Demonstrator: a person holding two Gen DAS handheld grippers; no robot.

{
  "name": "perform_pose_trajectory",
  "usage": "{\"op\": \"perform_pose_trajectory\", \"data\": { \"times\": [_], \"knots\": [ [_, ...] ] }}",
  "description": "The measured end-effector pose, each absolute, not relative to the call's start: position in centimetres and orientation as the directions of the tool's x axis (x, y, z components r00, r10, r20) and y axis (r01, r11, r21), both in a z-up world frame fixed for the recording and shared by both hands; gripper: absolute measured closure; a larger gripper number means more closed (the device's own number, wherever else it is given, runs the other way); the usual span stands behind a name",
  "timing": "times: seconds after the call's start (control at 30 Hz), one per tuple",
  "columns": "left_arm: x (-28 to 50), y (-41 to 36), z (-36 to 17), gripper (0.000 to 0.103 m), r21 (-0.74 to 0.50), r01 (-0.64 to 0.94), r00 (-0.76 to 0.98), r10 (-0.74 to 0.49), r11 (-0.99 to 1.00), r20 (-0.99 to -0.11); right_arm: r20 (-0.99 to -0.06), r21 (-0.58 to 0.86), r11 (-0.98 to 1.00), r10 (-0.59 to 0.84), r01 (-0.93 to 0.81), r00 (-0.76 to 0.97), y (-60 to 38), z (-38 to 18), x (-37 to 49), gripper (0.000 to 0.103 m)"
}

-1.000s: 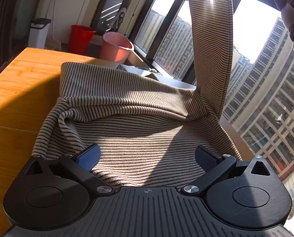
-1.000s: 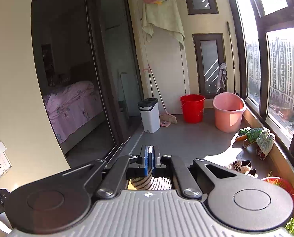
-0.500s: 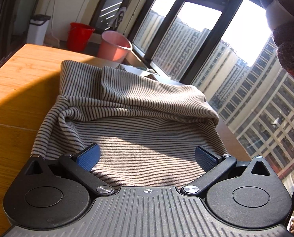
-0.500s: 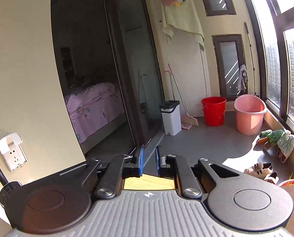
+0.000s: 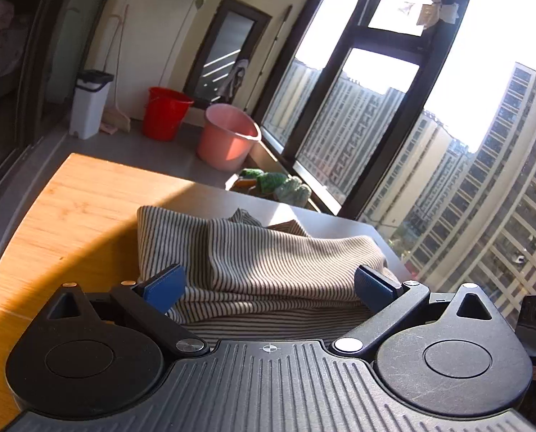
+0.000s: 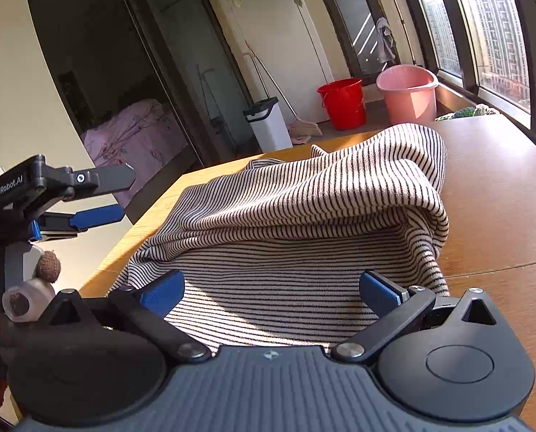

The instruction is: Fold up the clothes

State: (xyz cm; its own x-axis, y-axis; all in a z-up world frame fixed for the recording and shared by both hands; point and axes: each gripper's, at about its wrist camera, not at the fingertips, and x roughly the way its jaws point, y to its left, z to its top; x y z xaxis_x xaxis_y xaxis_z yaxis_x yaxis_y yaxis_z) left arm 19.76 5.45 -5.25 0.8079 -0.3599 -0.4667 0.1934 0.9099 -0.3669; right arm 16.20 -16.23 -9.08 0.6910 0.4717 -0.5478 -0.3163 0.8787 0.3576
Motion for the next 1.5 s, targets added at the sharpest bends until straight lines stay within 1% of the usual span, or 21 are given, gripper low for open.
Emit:
{"op": "perform_pose_trajectory", "data": {
  "times": [0.1,0.17,0.27,0.37,0.4,0.47,0.5,0.53,0.6,0.63,0.8,0.9,0.93,0.97,1.13,1.23,1.27,1.33,1.37,1.43,1.5],
  "knots": [
    [22.4,4.5,-5.0,0.002,-0.314,0.157,0.806,-0.305,0.936,-0.507,-0.569,0.311,0.881,0.473,-0.357,0.673,-15.3,-9.2,16.2,0.000],
    [24.0,3.6,-5.5,0.005,-0.305,0.157,0.787,-0.306,0.939,-0.536,-0.563,0.319,0.879,0.476,-0.354,0.675,-15.4,-9.4,15.9,0.000],
    [26.4,2.5,-6.7,0.023,-0.262,0.121,0.757,-0.260,0.957,-0.600,-0.530,0.376,0.859,0.506,-0.347,0.680,-16.3,-9.6,15.7,0.000],
    [27.9,2.6,-8.4,0.030,-0.261,0.055,0.723,-0.218,0.964,-0.655,-0.484,0.460,0.824,0.545,-0.331,0.685,-17.5,-9.8,16.0,0.000],
    [27.7,2.8,-8.8,0.031,-0.263,0.048,0.733,-0.213,0.964,-0.646,-0.472,0.481,0.814,0.554,-0.326,0.686,-17.8,-9.8,16.1,0.000],
    [27.2,2.2,-8.7,0.043,-0.225,0.070,0.747,-0.200,0.972,-0.634,-0.461,0.503,0.803,0.562,-0.320,0.687,-18.2,-9.8,16.6,0.000],
    [26.9,1.8,-8.7,0.058,-0.198,0.086,0.755,-0.193,0.977,-0.627,-0.459,0.506,0.801,0.563,-0.319,0.687,-18.2,-9.8,16.6,0.000],
    [26.6,1.4,-8.6,0.063,-0.170,0.101,0.763,-0.186,0.980,-0.619,-0.459,0.506,0.801,0.564,-0.319,0.687,-18.2,-9.8,16.7,0.000],
    [26.0,0.4,-8.4,0.082,-0.082,0.126,0.794,-0.150,0.989,-0.589,-0.457,0.508,0.800,0.564,-0.319,0.687,-18.2,-9.8,16.6,0.000],
    [25.8,0.3,-8.2,0.083,-0.058,0.135,0.806,-0.144,0.989,-0.574,-0.456,0.510,0.799,0.565,-0.318,0.687,-18.2,-9.8,16.6,0.000],
    [25.0,2.2,-5.8,0.086,-0.074,0.124,0.862,-0.145,0.989,-0.486,-0.456,0.509,0.800,0.564,-0.317,0.688,-18.2,-9.8,16.4,0.000],
    [24.3,4.0,-4.6,0.087,-0.054,0.085,0.890,-0.100,0.995,-0.445,-0.460,0.503,0.804,0.560,-0.318,0.689,-18.1,-9.8,16.3,0.000],
    [24.1,4.7,-4.5,0.089,-0.055,0.071,0.892,-0.088,0.996,-0.444,-0.461,0.502,0.805,0.560,-0.318,0.689,-18.0,-9.8,16.4,0.000],
    [24.1,5.0,-4.5,0.098,-0.053,0.058,0.890,-0.076,0.997,-0.449,-0.462,0.501,0.805,0.560,-0.318,0.688,-18.0,-9.7,16.4,0.000],
    [24.4,6.7,-6.8,0.099,-0.046,0.013,0.846,-0.035,0.999,-0.532,-0.467,0.495,0.808,0.557,-0.319,0.687,-17.9,-9.7,16.6,0.000],
    [23.9,8.3,-7.1,0.097,-0.168,0.028,0.823,-0.119,0.985,-0.556,-0.469,0.492,0.810,0.555,-0.319,0.687,-17.8,-9.6,16.7,0.000],
    [23.7,8.8,-6.9,0.093,-0.227,0.046,0.811,-0.169,0.973,-0.561,-0.469,0.493,0.810,0.556,-0.319,0.687,-17.8,-9.6,16.7,0.000],
    [23.7,9.0,-6.8,0.077,-0.302,0.076,0.780,-0.245,0.950,-0.575,-0.468,0.494,0.809,0.556,-0.319,0.687,-17.8,-9.7,16.8,0.000],
    [23.7,8.9,-6.9,0.074,-0.316,0.082,0.773,-0.260,0.945,-0.579,-0.468,0.494,0.809,0.556,-0.318,0.687,-17.8,-9.7,16.8,0.000],
    [24.4,8.3,-7.2,0.060,-0.324,0.098,0.753,-0.283,0.941,-0.594,-0.468,0.494,0.809,0.555,-0.318,0.688,-17.7,-9.6,16.8,0.000],
    [24.9,8.3,-7.6,0.059,-0.356,0.083,0.747,-0.294,0.931,-0.597,-0.467,0.494,0.809,0.555,-0.317,0.688,-17.6,-9.7,16.8,0.000]
  ]
}}
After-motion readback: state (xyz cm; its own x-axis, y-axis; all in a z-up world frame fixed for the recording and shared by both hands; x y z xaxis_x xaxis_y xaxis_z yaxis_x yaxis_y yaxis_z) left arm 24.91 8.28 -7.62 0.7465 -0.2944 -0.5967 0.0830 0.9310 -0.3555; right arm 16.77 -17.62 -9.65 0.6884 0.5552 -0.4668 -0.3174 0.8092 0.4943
